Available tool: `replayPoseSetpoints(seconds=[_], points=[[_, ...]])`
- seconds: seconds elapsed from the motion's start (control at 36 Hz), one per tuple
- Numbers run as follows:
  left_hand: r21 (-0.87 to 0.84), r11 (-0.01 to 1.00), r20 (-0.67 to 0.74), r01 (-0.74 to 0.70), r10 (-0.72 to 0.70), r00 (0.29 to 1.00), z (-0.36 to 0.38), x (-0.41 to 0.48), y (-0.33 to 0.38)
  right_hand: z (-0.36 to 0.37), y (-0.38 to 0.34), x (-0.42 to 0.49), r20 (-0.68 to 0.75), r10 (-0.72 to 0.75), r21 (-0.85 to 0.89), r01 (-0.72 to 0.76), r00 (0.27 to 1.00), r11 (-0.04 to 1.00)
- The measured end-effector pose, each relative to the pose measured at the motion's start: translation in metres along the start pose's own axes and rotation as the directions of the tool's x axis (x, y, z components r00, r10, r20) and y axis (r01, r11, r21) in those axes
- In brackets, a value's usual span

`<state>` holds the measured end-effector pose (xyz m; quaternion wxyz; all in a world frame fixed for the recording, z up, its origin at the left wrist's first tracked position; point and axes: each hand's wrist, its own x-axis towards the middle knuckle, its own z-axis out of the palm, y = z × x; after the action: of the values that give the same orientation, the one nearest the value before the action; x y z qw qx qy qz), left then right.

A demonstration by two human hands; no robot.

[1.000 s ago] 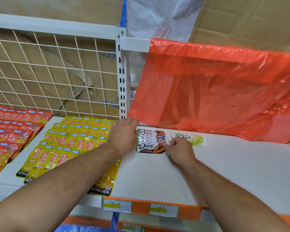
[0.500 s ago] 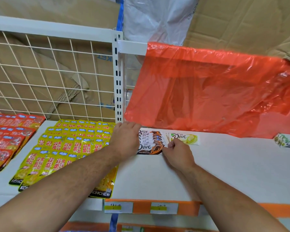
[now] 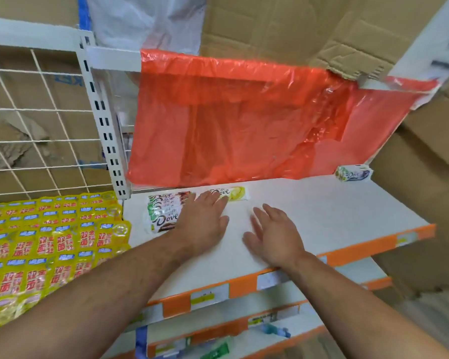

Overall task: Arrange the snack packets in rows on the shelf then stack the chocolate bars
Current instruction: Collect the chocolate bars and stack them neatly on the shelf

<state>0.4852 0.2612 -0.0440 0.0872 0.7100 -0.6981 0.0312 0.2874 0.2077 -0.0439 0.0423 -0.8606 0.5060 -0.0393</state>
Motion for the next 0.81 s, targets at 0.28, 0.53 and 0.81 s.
replayPoseSetpoints(seconds=[0.28,0.53,0.81], points=[[-0.029,0.999,0.023,-0.043,0.044,0.999,0.009,0.039,0.111,-0.02,0.111,-0.035,-0.024,0.054,0.094,-0.051,0.998,0.994],[-0.075,0.997,-0.014,-0.033,0.032,0.999,0.017,0.068,0.23,-0.036,0.222,-0.055,-0.002,0.099,0.209,-0.096,0.995,0.973],[-0.122,0.992,0.053,-0.016,0.022,0.998,0.04,0.113,0.288,-0.034,0.307,-0.048,0.028,0.139,0.276,-0.141,0.99,0.951]])
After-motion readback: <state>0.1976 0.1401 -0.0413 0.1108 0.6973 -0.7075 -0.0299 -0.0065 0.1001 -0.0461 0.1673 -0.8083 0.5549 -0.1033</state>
